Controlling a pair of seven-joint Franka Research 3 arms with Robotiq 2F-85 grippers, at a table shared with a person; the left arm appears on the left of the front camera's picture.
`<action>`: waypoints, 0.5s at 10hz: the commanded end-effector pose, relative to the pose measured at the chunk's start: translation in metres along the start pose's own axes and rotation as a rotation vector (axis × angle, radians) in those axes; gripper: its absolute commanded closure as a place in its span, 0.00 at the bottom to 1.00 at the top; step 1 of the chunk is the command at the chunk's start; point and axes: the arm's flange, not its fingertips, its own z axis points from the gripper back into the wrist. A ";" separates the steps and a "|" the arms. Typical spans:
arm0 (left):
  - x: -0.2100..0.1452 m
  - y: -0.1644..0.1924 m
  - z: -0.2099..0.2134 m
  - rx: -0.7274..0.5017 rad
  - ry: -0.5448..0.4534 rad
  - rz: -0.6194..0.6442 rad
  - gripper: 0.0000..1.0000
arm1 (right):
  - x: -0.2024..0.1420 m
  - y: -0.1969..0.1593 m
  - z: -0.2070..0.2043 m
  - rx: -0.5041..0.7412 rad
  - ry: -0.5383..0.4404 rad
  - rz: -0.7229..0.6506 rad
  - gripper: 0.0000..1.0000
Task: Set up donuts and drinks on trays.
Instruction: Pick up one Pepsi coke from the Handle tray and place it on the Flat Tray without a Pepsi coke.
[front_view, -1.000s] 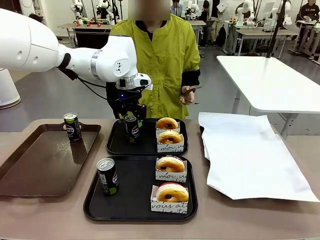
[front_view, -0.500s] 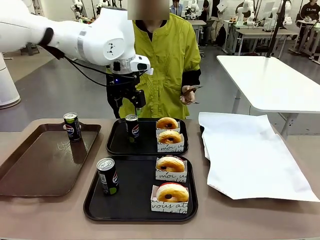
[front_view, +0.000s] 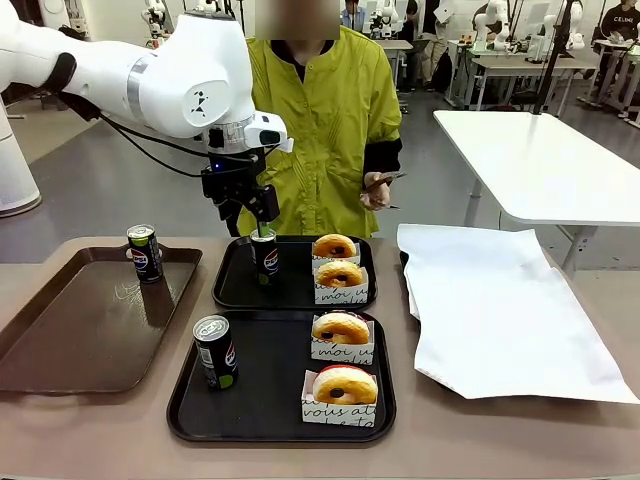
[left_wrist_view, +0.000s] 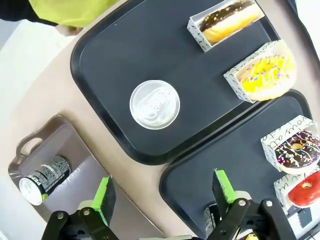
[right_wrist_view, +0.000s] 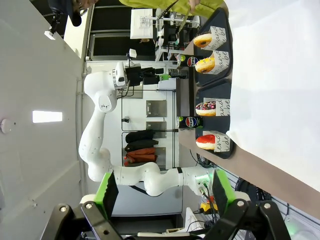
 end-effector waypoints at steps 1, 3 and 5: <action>0.008 -0.001 0.005 0.003 0.006 -0.013 0.00 | 0.000 0.000 -0.001 0.022 -0.010 0.011 0.00; 0.008 -0.001 0.005 0.003 0.006 -0.013 0.00 | 0.000 0.000 -0.001 0.022 -0.010 0.011 0.00; 0.008 -0.001 0.005 0.003 0.006 -0.013 0.00 | 0.000 0.000 -0.001 0.022 -0.010 0.011 0.00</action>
